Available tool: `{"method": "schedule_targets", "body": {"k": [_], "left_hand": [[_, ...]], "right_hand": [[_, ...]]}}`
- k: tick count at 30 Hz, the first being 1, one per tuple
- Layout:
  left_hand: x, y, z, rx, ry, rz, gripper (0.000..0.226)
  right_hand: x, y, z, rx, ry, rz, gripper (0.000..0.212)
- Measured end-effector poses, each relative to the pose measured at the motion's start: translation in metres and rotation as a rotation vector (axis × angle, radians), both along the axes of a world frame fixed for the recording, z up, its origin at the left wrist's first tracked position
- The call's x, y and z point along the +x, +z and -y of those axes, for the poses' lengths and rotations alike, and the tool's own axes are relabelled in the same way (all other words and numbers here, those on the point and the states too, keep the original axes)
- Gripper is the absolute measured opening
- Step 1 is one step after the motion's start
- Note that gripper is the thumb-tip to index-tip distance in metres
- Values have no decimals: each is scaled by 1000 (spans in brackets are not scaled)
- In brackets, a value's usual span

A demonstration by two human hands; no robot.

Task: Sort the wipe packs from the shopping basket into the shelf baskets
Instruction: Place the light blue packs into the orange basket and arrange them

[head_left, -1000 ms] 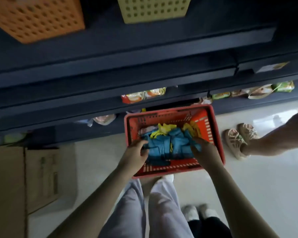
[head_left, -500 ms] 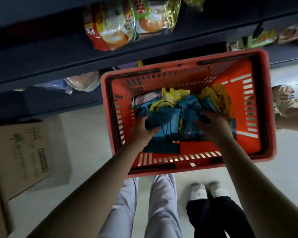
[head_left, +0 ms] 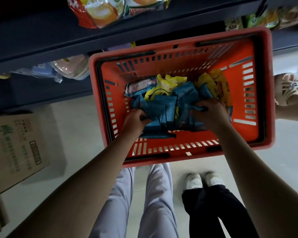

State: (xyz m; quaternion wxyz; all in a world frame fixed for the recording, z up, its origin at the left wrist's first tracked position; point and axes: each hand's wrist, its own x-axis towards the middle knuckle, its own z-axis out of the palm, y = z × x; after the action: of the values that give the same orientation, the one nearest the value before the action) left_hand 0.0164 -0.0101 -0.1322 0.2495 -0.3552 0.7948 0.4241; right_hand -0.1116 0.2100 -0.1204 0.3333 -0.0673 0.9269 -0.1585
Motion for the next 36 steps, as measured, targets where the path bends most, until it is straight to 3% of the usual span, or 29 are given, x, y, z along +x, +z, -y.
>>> {"method": "schedule_targets", "body": {"k": [2,5,10,15,18,21,25,30,36], "left_hand": [[1,2,2,-30,-74,-19,18],[-1,14,2,-26,-54,-102,20],[-11,74,7,129,247,-248,11],[-10,194,15,472,681,-362,13],[-3,281,18,714,820,-438,15],[12,359,25,821,836,-551,18],[35,437,39,828,859,-719,16],[68,505,80,798,841,-839,15],[108,557,156,714,771,-915,15]], "right_hand": [[-2,8,-1,-212,-152,77,47],[-5,32,5,-471,-365,200,27],[-12,98,15,-737,-571,141,10],[-8,219,31,-956,-775,90,12],[3,301,41,-1016,-759,124,17],[15,372,62,-1098,-628,169,18],[30,442,106,-1178,-463,139,19],[55,498,180,-1132,-350,91,32],[113,543,278,-1067,-284,232,57]]}}
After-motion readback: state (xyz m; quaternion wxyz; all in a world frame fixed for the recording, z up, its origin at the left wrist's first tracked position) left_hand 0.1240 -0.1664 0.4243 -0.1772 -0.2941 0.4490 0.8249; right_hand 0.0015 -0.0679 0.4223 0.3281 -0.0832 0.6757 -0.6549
